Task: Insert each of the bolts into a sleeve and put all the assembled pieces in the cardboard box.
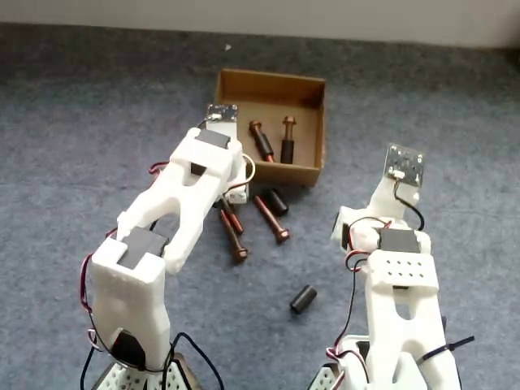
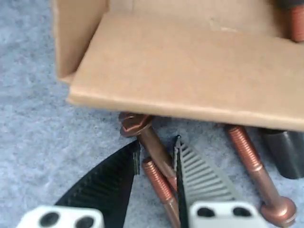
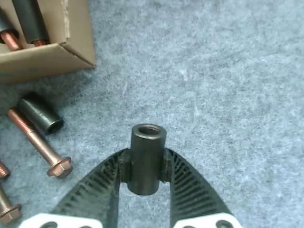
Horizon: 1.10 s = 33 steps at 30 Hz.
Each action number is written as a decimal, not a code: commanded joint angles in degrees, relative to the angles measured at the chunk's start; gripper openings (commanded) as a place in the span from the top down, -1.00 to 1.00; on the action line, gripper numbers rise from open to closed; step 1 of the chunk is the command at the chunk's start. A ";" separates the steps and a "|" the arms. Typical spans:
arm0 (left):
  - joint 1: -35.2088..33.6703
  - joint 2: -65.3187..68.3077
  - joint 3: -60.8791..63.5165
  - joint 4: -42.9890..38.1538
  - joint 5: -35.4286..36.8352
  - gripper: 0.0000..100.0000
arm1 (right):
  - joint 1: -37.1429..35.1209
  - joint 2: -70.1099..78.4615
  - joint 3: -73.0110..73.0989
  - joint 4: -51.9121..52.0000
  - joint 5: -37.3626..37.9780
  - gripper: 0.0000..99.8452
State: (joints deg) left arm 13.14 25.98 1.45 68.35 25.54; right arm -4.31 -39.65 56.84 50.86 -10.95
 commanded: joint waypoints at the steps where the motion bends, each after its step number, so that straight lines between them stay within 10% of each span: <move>1: 0.57 -0.31 0.13 1.05 -0.70 0.75 | 0.40 -1.98 -0.22 -1.19 -0.26 0.99; 20: -0.66 13.85 -17.98 11.87 -0.79 1.00 | 0.40 -1.98 -0.13 -1.19 -0.26 0.99; 33: -1.01 0.75 -11.65 10.64 -0.53 0.99 | 0.40 -2.59 -0.13 -0.84 -0.26 0.99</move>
State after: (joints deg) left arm 13.14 35.12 -13.49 79.78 25.54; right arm -4.31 -40.35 56.84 50.86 -10.95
